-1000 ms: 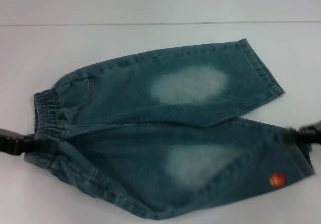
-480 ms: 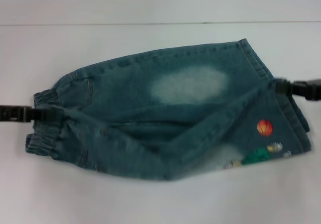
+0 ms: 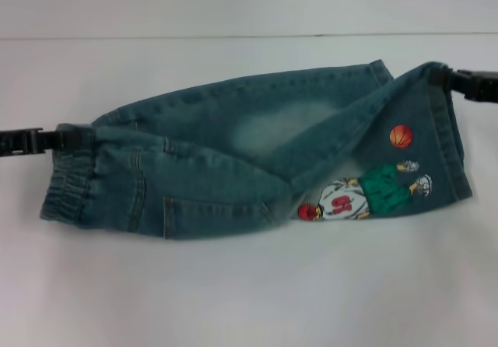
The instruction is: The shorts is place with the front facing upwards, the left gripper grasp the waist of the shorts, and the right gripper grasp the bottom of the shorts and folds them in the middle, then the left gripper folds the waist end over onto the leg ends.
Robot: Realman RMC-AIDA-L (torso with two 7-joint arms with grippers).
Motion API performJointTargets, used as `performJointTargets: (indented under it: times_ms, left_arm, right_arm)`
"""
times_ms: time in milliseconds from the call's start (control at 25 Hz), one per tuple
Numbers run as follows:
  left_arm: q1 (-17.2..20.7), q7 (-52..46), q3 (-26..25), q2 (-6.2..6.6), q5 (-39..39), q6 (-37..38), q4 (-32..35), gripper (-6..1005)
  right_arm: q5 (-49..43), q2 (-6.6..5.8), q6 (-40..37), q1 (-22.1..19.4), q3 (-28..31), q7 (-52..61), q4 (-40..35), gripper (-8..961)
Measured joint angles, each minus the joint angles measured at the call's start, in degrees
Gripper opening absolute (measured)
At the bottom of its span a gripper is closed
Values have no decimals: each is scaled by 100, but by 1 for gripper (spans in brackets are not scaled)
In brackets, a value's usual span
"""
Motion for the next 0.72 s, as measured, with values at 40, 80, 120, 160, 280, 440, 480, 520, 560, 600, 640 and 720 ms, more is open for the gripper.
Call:
performJointTargets:
  times_ms: [40,80,120,160,280,440,480,520,560,600,640,720]
  left_arm:
    - [27,0,-3,2,-77,-46,-2,121]
    - [54,-1,-6,2,-143,-97,-4,121]
    - [75,-3,-9,0,-205,-159,-3,121]
    - [102,-7,-10,-20,-278,-303,-7,122]
    - [111,-4,-12,-62,-310,-524,-10,123]
    - [89,90,34,-208,-360,-1023,-32,124]
    - [89,90,34,-208,-360,-1023,-32,124]
    - [74,140,42,-235,-381,-1075,-53,124]
    - [61,180,43,-258,-399,-1111,-66,125]
    - [55,207,46,-272,-421,-1145,-78,125]
    - [50,225,45,-280,-446,-1188,-84,125]
    - [46,249,46,-286,-505,-1267,-117,126]
  right_arm:
    - [35,-3,26,-2,7,-10,4,43]
    - [92,-7,72,-8,20,-24,9,43]
    - [138,-9,125,-14,27,-29,15,43]
    - [198,-13,273,-21,27,-22,40,43]
    - [215,-14,469,-6,27,6,82,43]
    - [220,11,832,78,3,11,185,43]
    - [220,26,917,114,-14,-10,212,44]
    - [220,39,986,146,-27,-35,235,44]
    - [221,51,1030,178,-32,-57,248,44]
    - [220,60,1068,209,-33,-77,257,44]
    - [220,69,1115,245,-34,-95,263,44]
    - [220,75,1209,310,-43,-116,266,44]
